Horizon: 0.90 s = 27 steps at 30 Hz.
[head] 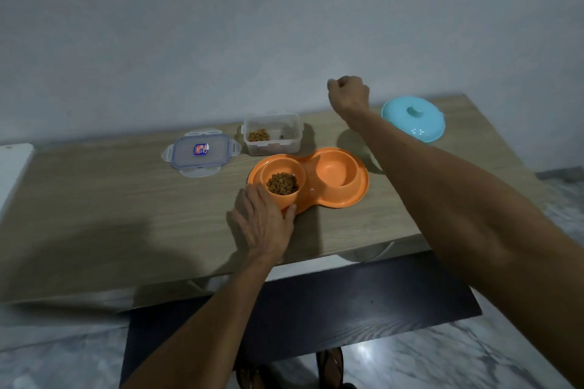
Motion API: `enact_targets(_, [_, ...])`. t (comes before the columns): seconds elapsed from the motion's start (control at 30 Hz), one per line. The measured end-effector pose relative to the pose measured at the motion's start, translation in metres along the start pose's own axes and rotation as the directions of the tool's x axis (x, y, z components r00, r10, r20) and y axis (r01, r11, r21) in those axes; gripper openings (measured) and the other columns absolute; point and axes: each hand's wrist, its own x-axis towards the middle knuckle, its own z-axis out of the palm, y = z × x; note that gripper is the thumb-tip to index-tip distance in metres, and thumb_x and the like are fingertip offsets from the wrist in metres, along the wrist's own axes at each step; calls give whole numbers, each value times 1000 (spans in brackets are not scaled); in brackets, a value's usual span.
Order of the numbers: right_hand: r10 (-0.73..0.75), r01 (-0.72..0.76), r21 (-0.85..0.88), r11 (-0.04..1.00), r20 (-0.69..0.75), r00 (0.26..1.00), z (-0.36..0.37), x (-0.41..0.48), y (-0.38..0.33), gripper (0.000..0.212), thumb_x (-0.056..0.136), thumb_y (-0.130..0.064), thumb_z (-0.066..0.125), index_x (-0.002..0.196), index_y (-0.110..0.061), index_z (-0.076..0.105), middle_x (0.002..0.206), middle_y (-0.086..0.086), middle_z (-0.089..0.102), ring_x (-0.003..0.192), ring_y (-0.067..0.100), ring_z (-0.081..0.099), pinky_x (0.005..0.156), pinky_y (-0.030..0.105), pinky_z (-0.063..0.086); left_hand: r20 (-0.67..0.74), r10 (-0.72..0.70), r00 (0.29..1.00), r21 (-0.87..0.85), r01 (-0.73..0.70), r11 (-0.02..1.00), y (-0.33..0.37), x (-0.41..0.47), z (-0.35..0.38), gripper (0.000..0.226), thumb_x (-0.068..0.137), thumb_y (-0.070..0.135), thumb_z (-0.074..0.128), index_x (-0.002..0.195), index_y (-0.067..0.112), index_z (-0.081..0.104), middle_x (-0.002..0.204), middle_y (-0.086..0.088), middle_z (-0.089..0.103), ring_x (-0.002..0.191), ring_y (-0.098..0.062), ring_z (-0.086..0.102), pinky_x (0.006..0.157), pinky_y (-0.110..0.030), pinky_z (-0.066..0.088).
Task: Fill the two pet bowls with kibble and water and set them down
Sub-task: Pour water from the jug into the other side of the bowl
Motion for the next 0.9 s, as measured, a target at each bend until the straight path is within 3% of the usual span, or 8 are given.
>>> enact_targets(0.07, [-39,38,-19,999,-58,998,-29,4,-4,29,91,-21,47,70,-3,54,66,13,51,69,27,49,64,36,35,1,111,994,18,-111,994,12,-1,-3,87,91,60,48,152,7,18,158,-17,23,146,-33,24,114,-57,26])
enact_targets(0.17, [-94,84,-113,990,-91,991,-71,11,5,28,92,-23,46,70,-6,53,69,13,52,71,30,48,65,30,33,23,217,976,11,-217,976,38,4,-5,84,92,60,45,152,8,20,160,-14,22,149,-32,18,116,-59,16])
enact_targets(0.37, [-15,-5,-216,976,-91,996,-135,25,67,33,91,-31,46,75,-8,62,83,15,60,81,35,56,71,34,40,61,246,967,65,-250,966,84,16,-1,79,90,64,45,145,7,34,152,-14,35,147,-33,20,111,-61,21])
enact_targets(0.47, [86,-95,-110,989,-84,993,-154,37,102,45,90,-38,44,86,-3,71,93,17,70,90,37,63,81,39,51,75,196,978,85,-202,976,98,19,7,81,89,65,47,145,7,34,152,-13,35,147,-33,19,113,-61,18])
enact_targets(0.57, [170,-169,31,985,-48,984,-159,44,128,49,91,-39,43,91,0,74,99,19,71,92,34,64,84,39,50,90,153,984,99,-161,982,106,19,11,84,89,65,46,147,7,31,154,-13,32,149,-33,16,114,-61,17])
enact_targets(0.7, [274,-274,227,935,30,961,-148,51,161,49,88,-48,43,70,-11,70,95,17,72,95,34,67,92,47,54,82,122,989,102,-130,986,110,19,16,81,91,64,44,147,7,31,154,-12,33,149,-33,16,114,-62,18])
enact_targets(0.77, [328,-326,330,886,53,943,-139,59,177,47,83,-53,44,65,-14,65,90,15,72,92,35,69,92,52,55,66,114,991,89,-120,989,111,20,18,80,92,64,43,146,6,32,153,-11,35,149,-32,16,114,-62,18])
enact_targets(0.9, [388,-369,412,833,40,921,-130,57,177,45,84,-51,45,60,-16,58,79,11,67,83,33,66,78,45,51,45,105,993,58,-108,992,111,20,22,79,91,63,45,146,7,33,153,-10,36,149,-31,18,114,-62,18])
